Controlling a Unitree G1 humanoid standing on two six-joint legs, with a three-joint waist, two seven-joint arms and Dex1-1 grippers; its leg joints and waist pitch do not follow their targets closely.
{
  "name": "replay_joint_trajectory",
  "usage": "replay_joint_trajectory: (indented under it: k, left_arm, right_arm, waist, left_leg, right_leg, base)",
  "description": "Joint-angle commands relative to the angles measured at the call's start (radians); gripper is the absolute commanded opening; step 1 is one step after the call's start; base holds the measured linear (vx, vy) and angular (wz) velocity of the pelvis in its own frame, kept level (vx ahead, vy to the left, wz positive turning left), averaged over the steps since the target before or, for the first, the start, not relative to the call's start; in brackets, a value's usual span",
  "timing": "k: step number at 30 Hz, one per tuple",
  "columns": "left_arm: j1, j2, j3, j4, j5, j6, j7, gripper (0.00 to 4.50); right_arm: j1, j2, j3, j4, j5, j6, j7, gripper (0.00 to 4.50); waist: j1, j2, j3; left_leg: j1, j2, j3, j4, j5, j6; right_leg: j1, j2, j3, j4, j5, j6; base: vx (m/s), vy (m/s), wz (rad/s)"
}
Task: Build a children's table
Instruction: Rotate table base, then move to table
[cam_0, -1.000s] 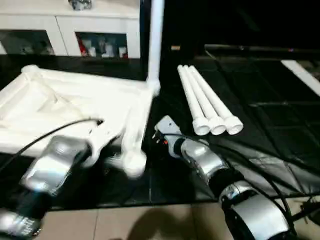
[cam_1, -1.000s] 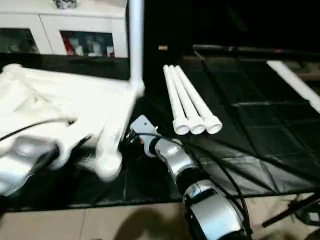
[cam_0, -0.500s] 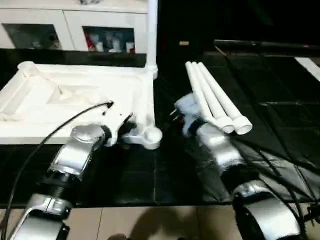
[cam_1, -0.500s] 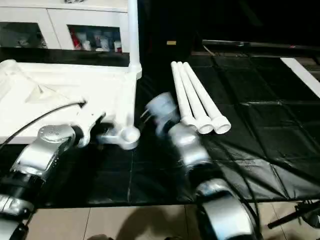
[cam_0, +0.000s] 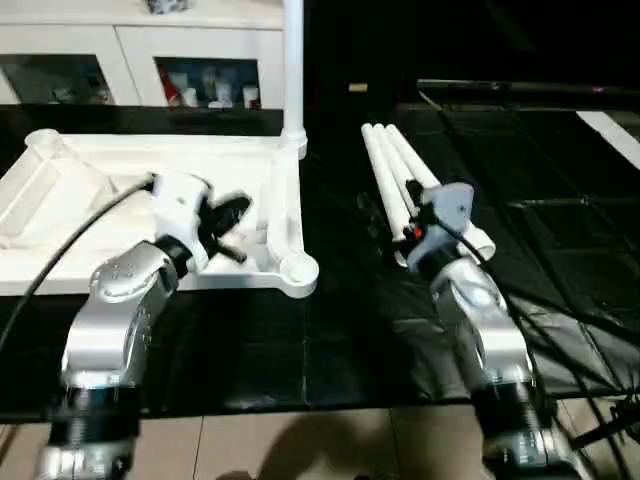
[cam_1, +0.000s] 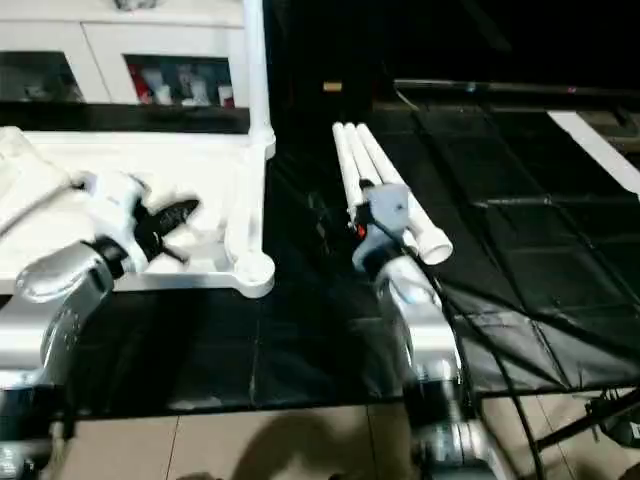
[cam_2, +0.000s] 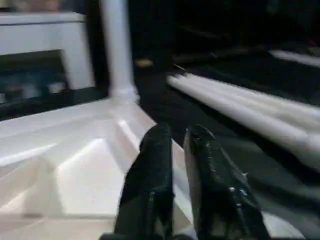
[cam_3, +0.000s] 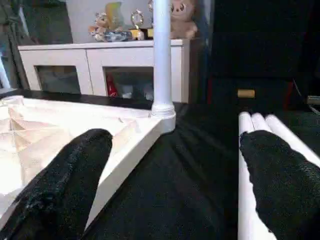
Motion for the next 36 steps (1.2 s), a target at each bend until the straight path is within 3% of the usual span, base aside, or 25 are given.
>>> replay_joint_trajectory:
  k: [1, 2, 3, 5, 8, 11, 12, 13, 14, 15, 17, 22, 23, 26, 27, 28, 31, 36]
  left_arm:
    - [0.024, -0.006, 0.008, -0.035, 0.02, 0.019, 0.044, 0.97]
    - [0.034, -0.008, 0.003, -0.042, 0.038, 0.022, 0.06, 1.14]
    - [0.043, -0.022, 0.007, -0.04, 0.047, -0.02, 0.081, 1.14]
    - [0.054, -0.068, 0.025, -0.041, 0.063, -0.074, 0.15, 1.28]
    - [0.062, -0.064, 0.014, -0.054, 0.071, -0.049, 0.165, 1.6]
    - [0.082, -0.07, 0.014, -0.083, 0.027, 0.005, 0.146, 1.92]
    - [0.102, -0.082, 0.024, -0.102, 0.01, 0.013, 0.154, 2.01]
    - [0.11, -0.083, 0.024, -0.109, 0.012, 0.011, 0.16, 2.02]
    - [0.122, -0.082, 0.019, -0.116, 0.03, -0.013, 0.173, 2.02]
    - [0.139, -0.098, 0.03, -0.144, 0.035, 0.036, 0.212, 2.17]
    - [0.139, -0.108, 0.037, -0.16, 0.028, 0.087, 0.234, 2.31]
    - [0.158, -0.09, 0.031, -0.175, 0.037, 0.045, 0.228, 2.64]
    - [0.167, -0.09, 0.032, -0.179, 0.039, 0.042, 0.239, 2.64]
    - [0.181, -0.096, 0.042, -0.188, 0.034, 0.046, 0.253, 2.64]
    - [0.183, -0.094, 0.042, -0.189, 0.034, 0.046, 0.251, 2.64]
    - [0.193, -0.086, 0.043, -0.193, 0.034, 0.046, 0.244, 2.64]
    - [0.199, -0.081, 0.045, -0.194, 0.03, 0.044, 0.236, 2.64]
    - [0.22, -0.063, 0.043, -0.21, 0.037, 0.044, 0.242, 2.64]
  right_arm:
    - [0.027, 0.0, 0.007, -0.054, -0.011, 0.036, -0.031, 4.5]
    - [0.041, 0.0, 0.012, -0.076, -0.014, 0.054, -0.039, 4.5]
    - [0.056, 0.003, 0.016, -0.094, -0.008, 0.057, -0.039, 4.5]
    - [0.079, 0.011, 0.012, -0.114, -0.012, 0.042, -0.056, 4.5]
    - [0.087, 0.011, 0.004, -0.137, 0.008, 0.079, -0.06, 4.5]
    - [0.095, 0.012, -0.007, -0.166, -0.004, 0.112, -0.089, 4.5]
    - [0.102, 0.021, -0.018, -0.194, 0.044, 0.148, -0.077, 4.5]
    - [0.106, 0.023, -0.021, -0.204, 0.055, 0.159, -0.077, 4.5]
    - [0.11, 0.023, -0.021, -0.214, 0.059, 0.162, -0.078, 4.5]
    - [0.123, 0.014, -0.016, -0.225, 0.038, 0.163, -0.09, 4.5]
    - [0.134, 0.0, -0.004, -0.23, 0.019, 0.162, -0.084, 4.5]
    - [0.159, 0.001, 0.006, -0.251, 0.012, 0.226, -0.109, 4.5]
    - [0.169, -0.001, 0.016, -0.27, 0.008, 0.258, -0.118, 4.5]
    - [0.178, -0.009, 0.032, -0.275, -0.007, 0.25, -0.116, 4.5]
    - [0.18, -0.009, 0.032, -0.277, 0.0, 0.229, -0.103, 4.5]
    - [0.191, -0.019, 0.044, -0.29, 0.025, 0.147, -0.038, 4.5]
    - [0.194, -0.024, 0.043, -0.285, 0.007, 0.109, -0.043, 4.5]
    - [0.199, -0.044, 0.046, -0.3, -0.012, 0.172, -0.066, 4.5]
  waist:
    - [-0.003, 0.006, -0.069]
    - [-0.003, 0.008, -0.07]
    - [-0.004, 0.002, -0.071]
    - [-0.002, 0.001, -0.065]
    - [-0.001, 0.001, -0.065]
    - [-0.001, 0.003, -0.066]
    - [-0.002, 0.0, -0.067]
    - [0.0, 0.001, -0.068]
    - [0.002, -0.005, -0.07]
    - [0.0, -0.01, -0.069]
    - [0.004, -0.006, -0.068]
    - [0.003, -0.015, -0.062]
    - [0.005, -0.013, -0.064]
    - [0.005, -0.014, -0.066]
    - [0.005, -0.014, -0.066]
    - [0.006, -0.009, -0.066]
    - [0.007, -0.013, -0.066]
    - [0.005, -0.018, -0.066]
  left_leg:
    - [-0.006, 0.029, -0.006, -0.068, -0.195, 0.018]
    - [-0.003, 0.025, -0.005, -0.066, -0.201, 0.02]
    - [-0.004, 0.025, -0.005, -0.066, -0.195, 0.02]
    - [-0.005, 0.026, -0.006, -0.068, -0.221, 0.022]
    - [-0.005, 0.026, -0.009, -0.07, -0.235, 0.02]
    - [-0.006, 0.026, -0.009, -0.068, -0.224, 0.013]
    - [-0.006, 0.023, -0.007, -0.067, -0.222, 0.015]
    - [-0.006, 0.025, -0.008, -0.066, -0.213, 0.019]
    - [-0.01, 0.026, -0.009, -0.066, -0.191, 0.025]
    - [-0.012, 0.026, -0.008, -0.067, -0.188, 0.027]
    - [-0.01, 0.026, -0.006, -0.065, -0.186, 0.021]
    - [-0.007, 0.022, -0.008, -0.067, -0.237, 0.02]
    - [-0.007, 0.023, -0.01, -0.068, -0.232, 0.019]
    - [-0.008, 0.024, -0.01, -0.068, -0.232, 0.012]
    - [-0.008, 0.024, -0.01, -0.068, -0.232, 0.012]
    - [-0.008, 0.024, -0.01, -0.068, -0.24, 0.012]
    - [-0.01, 0.025, -0.011, -0.068, -0.24, 0.021]
    - [-0.008, 0.025, -0.012, -0.069, -0.25, 0.014]
  right_leg:
    - [0.059, -0.065, 0.053, -0.079, -0.256, -0.11]
    - [0.056, -0.065, 0.053, -0.082, -0.285, -0.097]
    - [0.058, -0.064, 0.053, -0.081, -0.281, -0.094]
    - [0.052, -0.065, 0.051, -0.091, -0.345, -0.066]
    - [0.05, -0.065, 0.051, -0.092, -0.372, -0.042]
    - [0.049, -0.066, 0.053, -0.089, -0.347, -0.045]
    - [0.05, -0.064, 0.053, -0.088, -0.34, -0.046]
    - [0.051, -0.065, 0.054, -0.087, -0.322, -0.048]
    - [0.052, -0.064, 0.054, -0.081, -0.285, -0.052]
    - [0.052, -0.063, 0.053, -0.082, -0.28, -0.053]
    - [0.051, -0.064, 0.053, -0.082, -0.277, -0.059]
    - [0.045, -0.064, 0.051, -0.099, -0.411, -0.01]
    - [0.047, -0.065, 0.051, -0.097, -0.404, -0.003]
    - [0.046, -0.064, 0.05, -0.094, -0.373, -0.001]
    - [0.046, -0.064, 0.05, -0.094, -0.373, -0.001]
    - [0.044, -0.066, 0.051, -0.097, -0.375, 0.0]
    - [0.045, -0.066, 0.051, -0.096, -0.377, 0.0]
    - [0.046, -0.062, 0.051, -0.093, -0.369, -0.004]
  base:
    - [0.0, 0.0, 0.0]
    - [0.0, 0.0, 0.0]
    - [0.0, 0.0, 0.0]
    - [0.0, 0.0, 0.0]
    - [0.0, 0.0, 0.0]
    - [0.0, 0.0, 0.0]
    - [0.0, 0.0, 0.0]
    - [0.0, 0.0, 0.0]
    - [0.0, 0.0, 0.0]
    - [0.0, 0.0, 0.0]
    - [0.0, 0.0, 0.0]
    - [0.0, 0.0, 0.0]
    - [0.0, 0.0, 0.0]
    - [0.0, 0.0, 0.0]
    - [0.0, 0.0, 0.0]
    - [0.0, 0.0, 0.0]
    - [0.0, 0.0, 0.0]
    - [0.0, 0.0, 0.0]
